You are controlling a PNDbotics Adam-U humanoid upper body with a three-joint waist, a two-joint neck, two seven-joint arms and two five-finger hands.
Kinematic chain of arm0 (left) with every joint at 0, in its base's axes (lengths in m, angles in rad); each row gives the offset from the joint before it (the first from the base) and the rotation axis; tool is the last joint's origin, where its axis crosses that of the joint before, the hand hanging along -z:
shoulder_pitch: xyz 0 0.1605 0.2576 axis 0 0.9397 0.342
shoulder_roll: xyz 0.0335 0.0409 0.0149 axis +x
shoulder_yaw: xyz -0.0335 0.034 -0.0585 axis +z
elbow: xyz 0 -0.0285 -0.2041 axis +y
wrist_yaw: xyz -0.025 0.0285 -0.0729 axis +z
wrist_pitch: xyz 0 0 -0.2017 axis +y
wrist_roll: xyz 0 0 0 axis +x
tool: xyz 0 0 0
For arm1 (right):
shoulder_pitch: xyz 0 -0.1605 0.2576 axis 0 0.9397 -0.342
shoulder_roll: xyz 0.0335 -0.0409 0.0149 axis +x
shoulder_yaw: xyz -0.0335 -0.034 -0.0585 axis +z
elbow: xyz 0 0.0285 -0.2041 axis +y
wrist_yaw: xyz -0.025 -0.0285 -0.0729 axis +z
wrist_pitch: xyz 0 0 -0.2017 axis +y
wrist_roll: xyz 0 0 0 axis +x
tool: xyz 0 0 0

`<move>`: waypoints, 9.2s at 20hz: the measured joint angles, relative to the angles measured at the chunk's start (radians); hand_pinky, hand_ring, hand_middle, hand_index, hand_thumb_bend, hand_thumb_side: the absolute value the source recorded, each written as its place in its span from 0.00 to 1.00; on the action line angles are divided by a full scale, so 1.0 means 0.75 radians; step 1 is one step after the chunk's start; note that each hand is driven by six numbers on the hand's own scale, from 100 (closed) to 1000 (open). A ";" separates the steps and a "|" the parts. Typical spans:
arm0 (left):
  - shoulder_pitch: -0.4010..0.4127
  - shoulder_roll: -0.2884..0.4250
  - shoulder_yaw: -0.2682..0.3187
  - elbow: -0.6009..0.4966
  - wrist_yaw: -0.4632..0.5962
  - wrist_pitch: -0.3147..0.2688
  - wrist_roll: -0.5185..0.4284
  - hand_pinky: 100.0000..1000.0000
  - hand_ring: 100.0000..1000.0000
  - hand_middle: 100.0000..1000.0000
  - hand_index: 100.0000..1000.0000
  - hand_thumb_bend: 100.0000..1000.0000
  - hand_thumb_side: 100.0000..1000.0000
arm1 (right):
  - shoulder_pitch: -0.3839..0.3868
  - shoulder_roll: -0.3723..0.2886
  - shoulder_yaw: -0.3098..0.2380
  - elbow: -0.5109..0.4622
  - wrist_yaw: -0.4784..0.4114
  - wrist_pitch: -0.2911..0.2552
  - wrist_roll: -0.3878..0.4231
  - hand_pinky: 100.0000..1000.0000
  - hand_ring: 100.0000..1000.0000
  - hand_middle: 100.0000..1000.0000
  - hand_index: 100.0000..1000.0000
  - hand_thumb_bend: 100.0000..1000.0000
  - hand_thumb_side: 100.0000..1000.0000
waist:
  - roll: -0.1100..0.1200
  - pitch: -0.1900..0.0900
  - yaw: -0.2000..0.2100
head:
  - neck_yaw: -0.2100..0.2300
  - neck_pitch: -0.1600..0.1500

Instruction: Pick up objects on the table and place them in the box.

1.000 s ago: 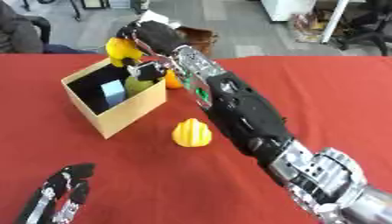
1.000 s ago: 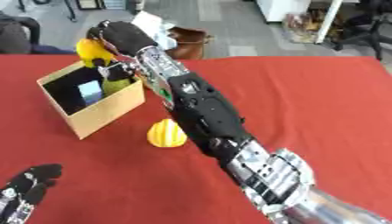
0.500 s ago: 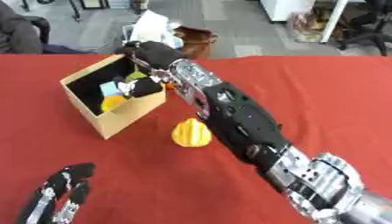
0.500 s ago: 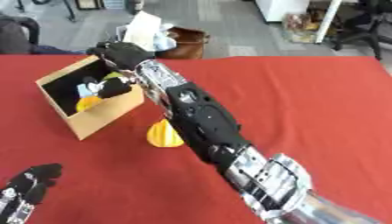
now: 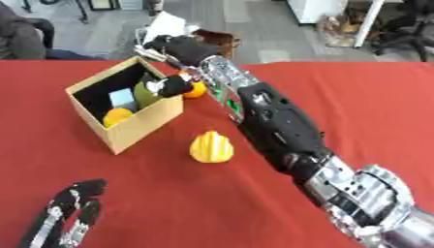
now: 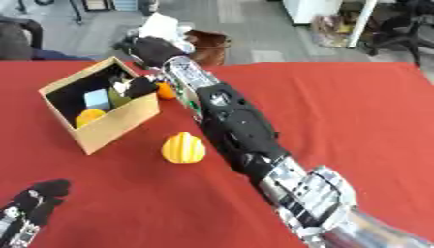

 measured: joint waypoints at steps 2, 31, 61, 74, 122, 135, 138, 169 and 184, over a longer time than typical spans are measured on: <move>0.000 0.000 0.001 0.000 0.000 0.000 0.000 0.78 0.80 0.76 0.84 0.35 0.90 | 0.000 -0.035 -0.035 0.045 -0.002 0.034 -0.008 0.73 0.73 0.83 0.95 0.07 0.68 | 0.000 0.000 -0.005 | 0.004 -0.002; -0.025 -0.013 0.007 -0.002 0.012 -0.008 -0.019 0.78 0.80 0.74 0.84 0.34 0.90 | 0.044 -0.045 -0.145 0.306 -0.015 0.130 -0.080 0.71 0.71 0.81 0.94 0.00 0.70 | 0.001 0.043 0.057 | -0.036 -0.029; -0.055 -0.035 -0.001 -0.008 0.015 -0.011 -0.029 0.78 0.80 0.74 0.84 0.34 0.90 | 0.029 -0.049 -0.107 0.108 -0.080 0.244 -0.547 0.51 0.45 0.33 0.32 0.00 0.00 | 0.000 0.068 0.077 | -0.076 -0.064; -0.048 -0.035 -0.001 0.007 0.010 -0.012 -0.030 0.79 0.80 0.74 0.84 0.34 0.90 | 0.002 -0.020 0.203 -0.161 -0.204 0.001 -0.330 0.69 0.64 0.60 0.83 0.04 0.40 | 0.000 0.068 0.066 | -0.065 -0.063; 0.038 -0.004 0.132 -0.120 0.008 -0.097 -0.001 0.70 0.64 0.57 0.74 0.31 0.66 | 0.355 -0.244 0.398 -0.527 -0.633 -0.126 0.409 0.76 0.73 0.74 0.89 0.00 0.72 | -0.007 0.034 -0.160 | 0.071 -0.023; 0.036 0.013 0.135 -0.131 0.163 -0.088 0.245 0.71 0.65 0.58 0.75 0.31 0.67 | 0.376 -0.188 0.434 -0.539 -0.368 -0.293 0.538 0.77 0.73 0.71 0.84 0.10 0.23 | -0.007 0.032 -0.171 | 0.072 -0.023; 0.036 0.013 0.130 -0.128 0.162 -0.092 0.259 0.71 0.65 0.58 0.75 0.31 0.67 | 0.376 -0.174 0.418 -0.504 -0.300 -0.305 0.494 0.76 0.70 0.64 0.79 0.12 0.01 | -0.007 0.032 -0.168 | 0.072 -0.023; 0.013 0.011 0.081 -0.097 0.162 -0.114 0.197 0.72 0.65 0.58 0.74 0.32 0.69 | 0.039 -0.158 0.186 -0.343 -0.132 -0.161 0.135 0.68 0.51 0.26 0.46 0.04 0.00 | -0.010 0.030 -0.061 | 0.009 -0.023; -0.034 -0.012 0.035 -0.050 0.144 -0.133 0.124 0.72 0.65 0.58 0.74 0.32 0.70 | -0.035 0.026 0.144 -0.197 -0.100 -0.135 -0.034 0.68 0.64 0.72 0.82 0.00 0.21 | -0.021 0.030 0.033 | -0.036 -0.025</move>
